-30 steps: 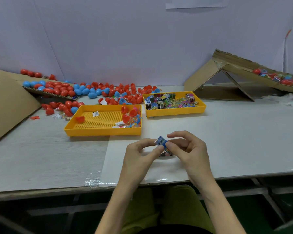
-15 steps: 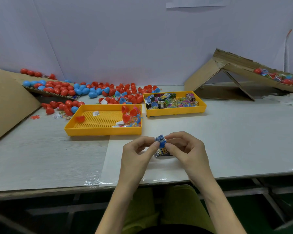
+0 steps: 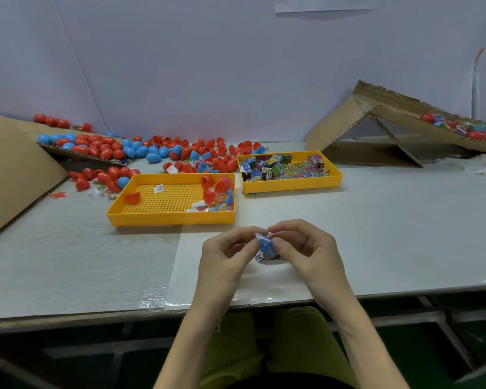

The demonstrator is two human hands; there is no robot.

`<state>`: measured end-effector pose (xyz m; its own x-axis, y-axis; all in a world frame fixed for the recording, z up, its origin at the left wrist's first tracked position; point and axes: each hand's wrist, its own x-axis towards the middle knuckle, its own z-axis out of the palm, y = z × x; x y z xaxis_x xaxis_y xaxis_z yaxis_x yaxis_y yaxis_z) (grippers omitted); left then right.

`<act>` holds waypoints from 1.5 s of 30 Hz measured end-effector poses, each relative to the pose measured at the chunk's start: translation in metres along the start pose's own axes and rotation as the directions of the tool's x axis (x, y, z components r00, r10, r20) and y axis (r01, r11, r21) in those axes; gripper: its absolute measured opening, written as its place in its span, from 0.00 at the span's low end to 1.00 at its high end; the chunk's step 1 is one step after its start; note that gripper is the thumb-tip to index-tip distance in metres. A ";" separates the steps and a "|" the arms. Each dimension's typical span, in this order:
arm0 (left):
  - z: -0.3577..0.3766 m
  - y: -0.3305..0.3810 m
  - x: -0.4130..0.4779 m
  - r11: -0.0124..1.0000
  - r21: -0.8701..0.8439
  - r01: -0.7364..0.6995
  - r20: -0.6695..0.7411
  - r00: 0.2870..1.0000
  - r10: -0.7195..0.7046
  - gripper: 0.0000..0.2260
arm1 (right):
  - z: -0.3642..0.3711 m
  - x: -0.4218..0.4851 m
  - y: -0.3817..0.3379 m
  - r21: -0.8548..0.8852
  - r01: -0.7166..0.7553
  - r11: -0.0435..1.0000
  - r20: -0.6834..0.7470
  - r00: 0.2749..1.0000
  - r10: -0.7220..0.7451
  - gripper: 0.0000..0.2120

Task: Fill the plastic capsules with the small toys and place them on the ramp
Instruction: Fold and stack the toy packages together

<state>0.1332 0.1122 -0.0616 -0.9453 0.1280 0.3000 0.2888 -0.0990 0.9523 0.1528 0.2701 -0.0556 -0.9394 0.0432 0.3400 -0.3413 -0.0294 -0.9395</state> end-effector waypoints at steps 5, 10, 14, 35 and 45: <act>0.000 0.002 -0.001 1.000 -0.017 -0.025 0.022 0.999 0.025 0.11 | -0.002 -0.001 0.001 -0.093 0.005 0.996 0.006 1.000 -0.004 0.12; 0.000 0.002 -0.001 0.999 -0.027 -0.028 0.040 0.999 0.029 0.09 | -0.002 -0.001 0.001 -0.077 0.014 0.997 -0.003 1.000 -0.014 0.12; -0.001 -0.001 -0.001 0.999 -0.052 -0.017 0.013 1.000 0.017 0.08 | -0.002 -0.001 -0.002 -0.060 0.034 0.998 -0.037 0.999 -0.036 0.07; 0.007 0.005 -0.005 0.992 0.122 -0.020 0.048 0.999 0.014 0.16 | -0.002 -0.003 0.001 -0.188 0.077 0.979 -0.126 0.987 -0.102 0.11; 0.013 0.002 -0.007 0.956 0.293 -0.017 0.074 0.997 -0.005 0.19 | -0.002 -0.005 0.001 -0.238 0.106 0.965 -0.199 0.967 -0.156 0.12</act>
<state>0.1422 0.1238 -0.0606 -0.9329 0.2013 0.2985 0.3364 0.1924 0.9218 0.1573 0.2715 -0.0584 -0.8496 0.2454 0.4669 -0.4222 0.2141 -0.8808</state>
